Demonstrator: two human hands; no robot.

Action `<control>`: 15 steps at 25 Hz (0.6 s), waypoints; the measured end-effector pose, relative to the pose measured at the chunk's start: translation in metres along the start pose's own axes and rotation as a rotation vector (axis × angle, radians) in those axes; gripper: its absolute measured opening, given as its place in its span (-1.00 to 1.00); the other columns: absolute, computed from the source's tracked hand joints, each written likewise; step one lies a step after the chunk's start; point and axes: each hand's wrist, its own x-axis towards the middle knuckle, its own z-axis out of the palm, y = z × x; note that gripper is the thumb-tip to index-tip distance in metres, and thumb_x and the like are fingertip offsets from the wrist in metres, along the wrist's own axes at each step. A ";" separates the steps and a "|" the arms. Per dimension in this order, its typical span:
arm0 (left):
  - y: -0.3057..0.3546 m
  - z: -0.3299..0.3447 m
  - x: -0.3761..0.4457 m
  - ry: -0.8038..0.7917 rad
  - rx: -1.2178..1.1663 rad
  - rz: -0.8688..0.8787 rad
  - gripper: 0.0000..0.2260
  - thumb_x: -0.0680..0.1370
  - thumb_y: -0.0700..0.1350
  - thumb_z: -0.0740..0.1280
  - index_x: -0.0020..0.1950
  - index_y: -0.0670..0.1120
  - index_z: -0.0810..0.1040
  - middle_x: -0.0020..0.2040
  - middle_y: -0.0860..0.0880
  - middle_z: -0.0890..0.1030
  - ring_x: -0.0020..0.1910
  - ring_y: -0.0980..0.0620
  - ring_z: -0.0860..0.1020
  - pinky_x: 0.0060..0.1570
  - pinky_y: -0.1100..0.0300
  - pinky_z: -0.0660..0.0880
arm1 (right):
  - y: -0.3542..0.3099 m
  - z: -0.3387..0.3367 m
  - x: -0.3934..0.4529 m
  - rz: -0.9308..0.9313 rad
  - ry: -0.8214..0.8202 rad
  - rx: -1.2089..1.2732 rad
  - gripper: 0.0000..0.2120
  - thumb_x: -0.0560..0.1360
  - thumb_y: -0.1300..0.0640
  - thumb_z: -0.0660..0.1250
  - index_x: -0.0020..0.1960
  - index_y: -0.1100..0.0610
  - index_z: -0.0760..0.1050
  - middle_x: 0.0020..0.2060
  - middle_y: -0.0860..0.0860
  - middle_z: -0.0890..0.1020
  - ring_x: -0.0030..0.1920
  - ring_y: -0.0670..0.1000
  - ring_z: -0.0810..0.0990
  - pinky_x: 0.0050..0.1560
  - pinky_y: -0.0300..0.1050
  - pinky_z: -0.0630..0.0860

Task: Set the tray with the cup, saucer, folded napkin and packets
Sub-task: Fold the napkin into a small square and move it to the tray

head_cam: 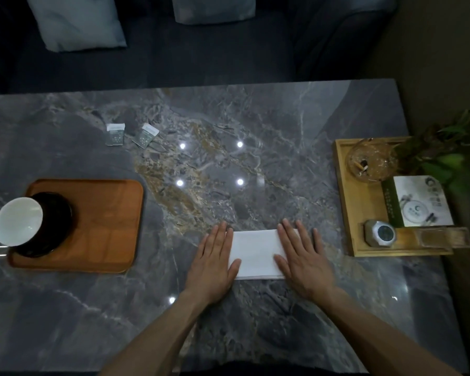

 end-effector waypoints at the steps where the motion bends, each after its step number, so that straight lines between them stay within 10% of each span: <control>1: -0.002 -0.004 0.000 -0.012 0.021 0.001 -0.32 0.60 0.25 -0.09 0.55 -0.05 -0.33 0.57 -0.02 -0.34 0.55 0.02 -0.32 0.49 0.02 -0.37 | 0.002 -0.005 0.001 -0.014 -0.014 0.004 -0.35 0.59 -0.28 -0.21 0.57 -0.03 -0.30 0.58 -0.06 -0.19 0.56 0.04 -0.26 0.54 0.19 -0.20; 6: -0.011 -0.036 0.005 0.022 0.069 -0.004 -0.21 0.43 0.26 0.29 0.55 0.03 0.07 0.52 0.00 0.23 0.44 -0.05 0.25 0.41 -0.09 0.12 | 0.011 -0.035 0.006 -0.026 -0.006 0.020 -0.23 0.49 -0.26 0.23 0.57 -0.08 -0.02 0.52 -0.05 0.23 0.46 0.08 0.24 0.39 0.08 0.25; 15: -0.005 -0.062 0.024 -0.118 -0.212 -0.327 -0.42 0.33 0.04 0.50 0.30 0.01 0.40 0.31 -0.10 0.40 0.32 -0.15 0.29 0.29 -0.01 0.32 | 0.011 -0.042 0.018 0.137 -0.025 0.157 -0.32 0.31 -0.22 0.45 0.35 -0.09 0.31 0.33 0.01 0.37 0.27 0.11 0.37 0.21 -0.01 0.40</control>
